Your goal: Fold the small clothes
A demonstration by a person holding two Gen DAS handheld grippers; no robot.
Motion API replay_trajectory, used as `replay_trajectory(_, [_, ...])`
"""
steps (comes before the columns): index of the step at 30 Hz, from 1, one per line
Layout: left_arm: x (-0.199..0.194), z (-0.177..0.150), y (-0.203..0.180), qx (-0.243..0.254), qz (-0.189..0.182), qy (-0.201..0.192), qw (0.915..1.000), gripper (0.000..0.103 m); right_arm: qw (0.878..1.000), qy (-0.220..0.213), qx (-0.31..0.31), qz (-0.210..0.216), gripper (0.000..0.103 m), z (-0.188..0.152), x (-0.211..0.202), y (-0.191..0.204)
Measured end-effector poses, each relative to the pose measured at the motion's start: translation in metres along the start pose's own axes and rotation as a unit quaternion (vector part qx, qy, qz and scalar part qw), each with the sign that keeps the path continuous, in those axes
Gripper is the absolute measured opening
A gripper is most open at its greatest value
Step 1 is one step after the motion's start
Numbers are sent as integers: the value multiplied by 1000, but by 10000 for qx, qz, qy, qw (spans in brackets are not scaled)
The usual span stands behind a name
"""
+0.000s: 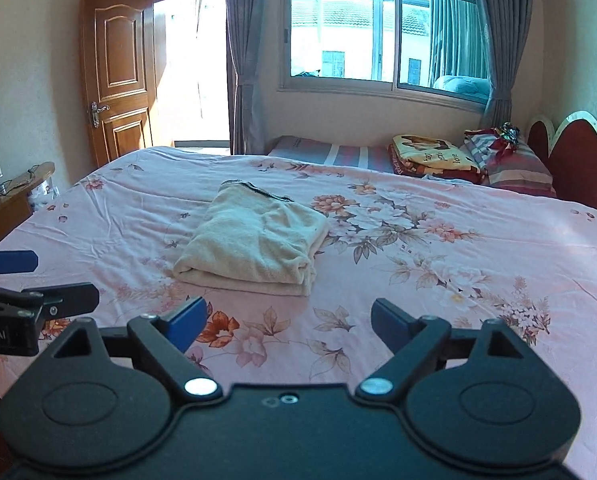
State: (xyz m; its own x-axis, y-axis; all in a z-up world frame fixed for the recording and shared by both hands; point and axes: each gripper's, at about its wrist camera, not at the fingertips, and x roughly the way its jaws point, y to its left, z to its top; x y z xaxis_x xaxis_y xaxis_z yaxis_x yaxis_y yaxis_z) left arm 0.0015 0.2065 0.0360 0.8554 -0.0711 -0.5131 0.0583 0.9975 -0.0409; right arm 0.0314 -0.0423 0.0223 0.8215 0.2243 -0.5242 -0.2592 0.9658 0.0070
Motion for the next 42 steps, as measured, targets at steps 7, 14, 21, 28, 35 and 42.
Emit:
replay_trajectory(7, [-6, -6, 6, -74, 23, 6, 10000, 103, 9999, 2, -108, 19, 89, -6, -6, 13])
replay_trajectory(14, [-7, -9, 11, -164, 85, 20, 9998, 103, 9996, -82, -255, 16, 89, -4, -7, 19])
replay_trajectory(21, [-5, -9, 7, -135, 68, 38, 9999, 103, 9997, -54, -233, 8, 89, -5, -5, 16])
replay_trajectory(28, [-1, -7, 0, -50, 37, 40, 10000, 103, 9998, -100, -162, -65, 89, -4, -6, 8])
replay_trajectory(35, [2, -6, -3, -7, 37, 64, 10000, 103, 9998, -99, -141, -95, 89, -3, -4, 3])
replay_trajectory(42, [3, -4, -3, 19, 16, 52, 10000, 103, 9999, -63, -135, -87, 90, -4, 0, 3])
